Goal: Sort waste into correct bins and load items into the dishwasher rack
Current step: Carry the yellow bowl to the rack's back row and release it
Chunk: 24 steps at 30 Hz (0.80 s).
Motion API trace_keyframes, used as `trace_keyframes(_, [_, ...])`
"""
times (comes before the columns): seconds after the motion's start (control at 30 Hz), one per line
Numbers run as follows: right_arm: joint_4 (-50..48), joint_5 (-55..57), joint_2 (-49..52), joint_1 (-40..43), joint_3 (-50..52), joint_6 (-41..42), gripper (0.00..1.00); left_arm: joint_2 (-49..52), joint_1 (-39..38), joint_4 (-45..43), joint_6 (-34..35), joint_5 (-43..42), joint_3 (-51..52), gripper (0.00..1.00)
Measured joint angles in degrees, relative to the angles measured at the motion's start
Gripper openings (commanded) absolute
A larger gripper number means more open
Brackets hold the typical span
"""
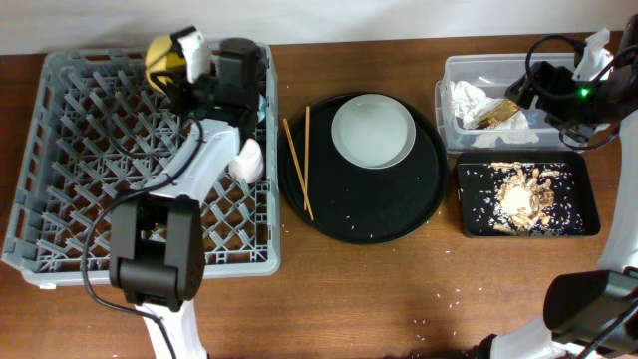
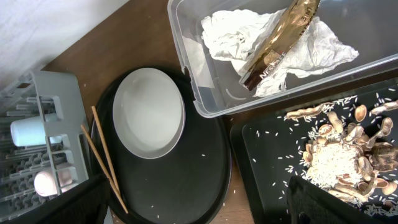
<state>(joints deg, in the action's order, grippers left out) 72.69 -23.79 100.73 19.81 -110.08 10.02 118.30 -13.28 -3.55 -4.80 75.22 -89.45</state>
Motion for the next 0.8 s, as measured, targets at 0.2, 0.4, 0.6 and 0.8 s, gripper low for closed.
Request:
trace_keyframes(0.2, [-0.02,0.00,0.00,0.00,0.00,0.00,0.92,0.11,1.36,-5.22,-13.62,-4.48,-0.02,0.00])
trace_keyframes(0.4, [0.00,0.00,0.00,0.00,0.00,0.00,0.92,2.27,1.36,-4.42,-16.72,-6.84,-0.04,0.00])
trace_keyframes(0.6, [0.00,0.02,0.00,0.00,0.00,0.02,0.92,5.79,1.99,-4.22,-17.31,-4.13,-0.04,0.00])
trace_keyframes(0.8, [0.48,1.60,0.00,0.00,0.04,-0.02,0.92,6.45,3.72,-6.45,-17.55,-1.99,-0.02,0.00])
